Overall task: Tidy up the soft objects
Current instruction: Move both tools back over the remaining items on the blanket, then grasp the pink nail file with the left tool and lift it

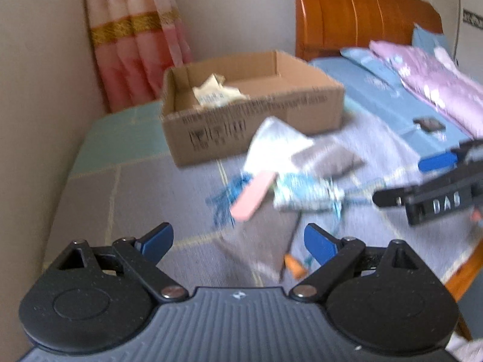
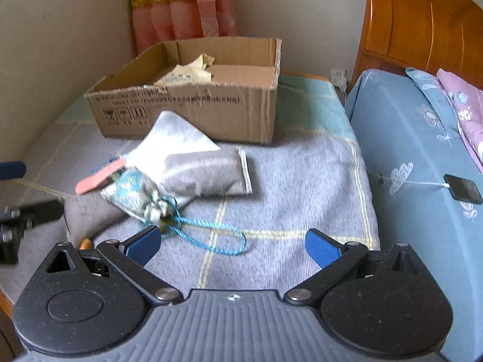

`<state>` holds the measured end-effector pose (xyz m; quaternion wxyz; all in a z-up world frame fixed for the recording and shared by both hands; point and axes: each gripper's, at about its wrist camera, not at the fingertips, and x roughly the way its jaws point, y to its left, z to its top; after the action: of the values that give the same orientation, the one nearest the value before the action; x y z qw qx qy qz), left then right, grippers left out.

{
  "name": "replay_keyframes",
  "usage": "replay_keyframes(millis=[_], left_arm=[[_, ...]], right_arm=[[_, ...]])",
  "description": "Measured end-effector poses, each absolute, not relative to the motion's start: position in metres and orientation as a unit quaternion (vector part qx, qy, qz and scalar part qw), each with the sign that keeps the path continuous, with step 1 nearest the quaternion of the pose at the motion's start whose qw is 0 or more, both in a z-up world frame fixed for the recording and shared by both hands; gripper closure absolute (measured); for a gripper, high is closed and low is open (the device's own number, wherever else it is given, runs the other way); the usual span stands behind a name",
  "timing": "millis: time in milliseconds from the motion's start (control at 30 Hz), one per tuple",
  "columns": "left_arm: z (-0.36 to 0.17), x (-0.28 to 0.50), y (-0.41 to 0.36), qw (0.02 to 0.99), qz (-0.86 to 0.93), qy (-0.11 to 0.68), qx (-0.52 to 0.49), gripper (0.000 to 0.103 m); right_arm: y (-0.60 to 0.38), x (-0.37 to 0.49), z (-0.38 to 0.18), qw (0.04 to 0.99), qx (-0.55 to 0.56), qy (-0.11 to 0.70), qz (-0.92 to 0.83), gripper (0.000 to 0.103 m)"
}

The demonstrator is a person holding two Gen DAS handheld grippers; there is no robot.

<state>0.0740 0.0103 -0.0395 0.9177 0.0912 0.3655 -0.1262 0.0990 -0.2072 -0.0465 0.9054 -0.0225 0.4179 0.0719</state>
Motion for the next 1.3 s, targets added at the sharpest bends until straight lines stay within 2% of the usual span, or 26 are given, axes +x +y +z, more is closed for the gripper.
replay_keyframes(millis=[800, 1000, 1300], left_arm=[[-0.076, 0.074, 0.013, 0.899, -0.140, 0.406, 0.083, 0.009], [-0.073, 0.075, 0.011, 0.900, -0.139, 0.405, 0.083, 0.010], [-0.049, 0.082, 0.010, 0.913, -0.154, 0.364, 0.101, 0.012]], right_arm=[[-0.190, 0.092, -0.070, 0.890, -0.063, 0.441, 0.099, 0.000], [-0.184, 0.087, -0.074, 0.889, -0.090, 0.436, 0.104, 0.000], [-0.182, 0.085, -0.072, 0.891, -0.090, 0.428, 0.118, 0.000]])
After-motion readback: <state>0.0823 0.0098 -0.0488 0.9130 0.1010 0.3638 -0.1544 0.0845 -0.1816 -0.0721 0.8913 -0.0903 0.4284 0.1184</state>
